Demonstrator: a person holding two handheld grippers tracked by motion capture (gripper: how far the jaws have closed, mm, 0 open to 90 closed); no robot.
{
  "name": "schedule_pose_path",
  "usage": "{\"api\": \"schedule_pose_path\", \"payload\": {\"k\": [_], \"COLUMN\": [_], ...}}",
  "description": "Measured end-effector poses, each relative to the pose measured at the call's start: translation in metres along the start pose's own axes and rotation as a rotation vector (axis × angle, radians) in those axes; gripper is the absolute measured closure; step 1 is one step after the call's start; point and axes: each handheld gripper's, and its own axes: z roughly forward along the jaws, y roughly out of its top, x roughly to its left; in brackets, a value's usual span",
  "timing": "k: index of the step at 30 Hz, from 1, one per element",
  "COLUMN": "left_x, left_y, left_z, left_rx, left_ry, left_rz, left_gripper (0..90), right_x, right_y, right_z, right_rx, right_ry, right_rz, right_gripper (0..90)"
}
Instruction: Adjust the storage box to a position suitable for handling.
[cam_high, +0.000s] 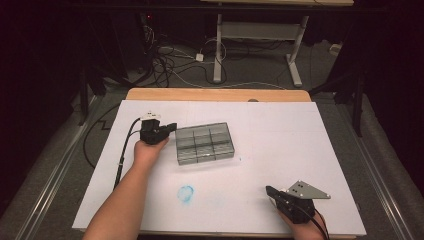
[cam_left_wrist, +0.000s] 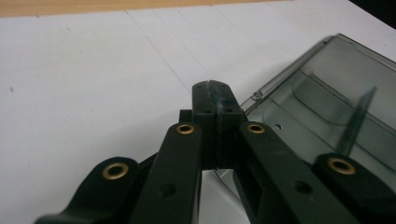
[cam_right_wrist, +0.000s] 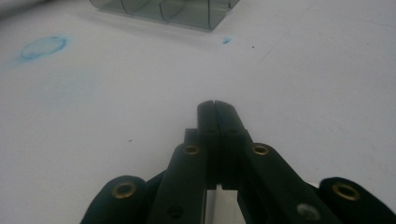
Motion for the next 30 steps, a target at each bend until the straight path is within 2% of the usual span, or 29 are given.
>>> {"api": "schedule_pose_path", "payload": {"k": [5, 7, 9, 11, 13, 15, 19, 20, 23, 26, 30], "left_x": [-0.01, -0.013, -0.019, -0.024, -0.026, -0.021, -0.011, -0.01, -0.008, -0.005, -0.007], "left_y": [-0.016, -0.023, -0.027, -0.028, -0.026, -0.021, -0.009, -0.007, -0.006, -0.006, -0.005], "left_z": [-0.013, -0.018, -0.022, -0.024, -0.024, -0.022, -0.014, -0.011, 0.0, 0.005, 0.007], "left_rx": [0.033, 0.033, 0.045, 0.074, 0.068, 0.055, 0.025, 0.031, 0.075, 0.093, 0.112], "left_ry": [-0.041, -0.073, -0.088, -0.062, -0.013, 0.031, 0.053, 0.047, 0.051, 0.019, -0.005], "left_rz": [0.004, -0.021, 0.01, 0.045, 0.058, 0.045, 0.0, -0.017, -0.004, -0.024, 0.004], "left_gripper": [87.8, 87.8, 87.8, 87.8, 87.8, 87.8, 87.8, 87.8, 87.8, 87.8, 87.8], "right_x": [0.002, 0.003, 0.004, 0.004, 0.004, 0.006, 0.008, 0.008, 0.007, 0.005, 0.003], "right_y": [0.001, 0.001, 0.001, 0.001, 0.002, 0.003, 0.003, 0.004, 0.003, 0.003, 0.001], "right_z": [0.001, 0.002, 0.003, 0.003, 0.005, 0.007, 0.01, 0.01, 0.011, 0.01, 0.007], "right_rx": [0.004, 0.004, 0.008, 0.008, 0.008, 0.01, 0.014, 0.015, 0.017, 0.012, 0.006], "right_ry": [0.001, 0.002, 0.003, 0.002, 0.003, 0.009, 0.012, 0.014, 0.016, 0.016, 0.015], "right_rz": [-0.002, -0.001, -0.003, -0.005, 0.003, 0.002, -0.011, -0.009, 0.0, 0.002, 0.008], "right_gripper": [90.0, 90.0, 90.0, 90.0, 90.0, 90.0, 90.0, 90.0, 90.0, 90.0, 90.0]}}
